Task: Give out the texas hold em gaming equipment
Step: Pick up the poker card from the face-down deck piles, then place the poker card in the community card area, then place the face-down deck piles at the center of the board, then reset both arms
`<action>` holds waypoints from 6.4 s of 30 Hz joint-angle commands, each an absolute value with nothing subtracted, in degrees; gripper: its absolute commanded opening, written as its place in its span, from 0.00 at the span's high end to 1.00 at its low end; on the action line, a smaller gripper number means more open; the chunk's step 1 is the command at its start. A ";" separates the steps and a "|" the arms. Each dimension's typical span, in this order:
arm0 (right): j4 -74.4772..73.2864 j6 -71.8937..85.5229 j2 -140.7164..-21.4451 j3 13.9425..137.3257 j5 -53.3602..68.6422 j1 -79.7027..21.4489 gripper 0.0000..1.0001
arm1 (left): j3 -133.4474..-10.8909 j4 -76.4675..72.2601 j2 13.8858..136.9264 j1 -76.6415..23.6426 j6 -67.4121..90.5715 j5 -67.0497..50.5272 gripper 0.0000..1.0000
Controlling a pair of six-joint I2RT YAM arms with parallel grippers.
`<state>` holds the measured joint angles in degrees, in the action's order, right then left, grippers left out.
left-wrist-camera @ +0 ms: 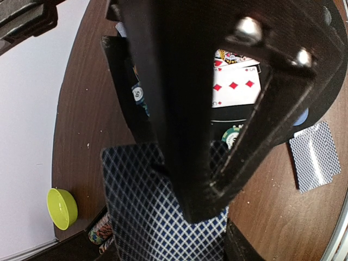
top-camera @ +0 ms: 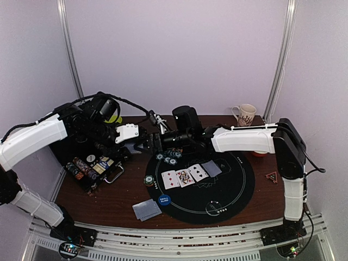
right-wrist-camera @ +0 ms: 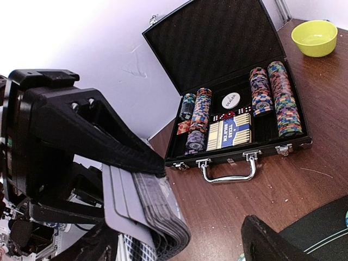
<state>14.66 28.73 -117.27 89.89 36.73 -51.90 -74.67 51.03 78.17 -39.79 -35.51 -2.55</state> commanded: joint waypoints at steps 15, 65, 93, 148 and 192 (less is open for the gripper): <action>9.75 25.58 -112.69 90.70 34.26 -51.45 0.80 | -74.68 49.39 78.00 -39.61 -36.04 -2.10 0.54; 36.23 76.53 -90.37 25.43 -9.92 -29.18 1.00 | -72.95 48.87 77.87 -39.55 -34.48 -0.37 0.54; 40.80 88.14 -95.44 22.49 -11.52 -35.15 1.00 | -72.77 48.86 77.86 -39.56 -34.73 -1.51 0.54; 3.93 35.03 -58.96 45.63 -19.01 -34.98 0.00 | -59.12 29.51 101.97 -30.45 -5.83 -12.75 0.37; 18.10 24.44 -61.04 42.85 10.68 -1.30 0.00 | -42.34 -8.47 59.34 -14.37 2.54 3.97 0.02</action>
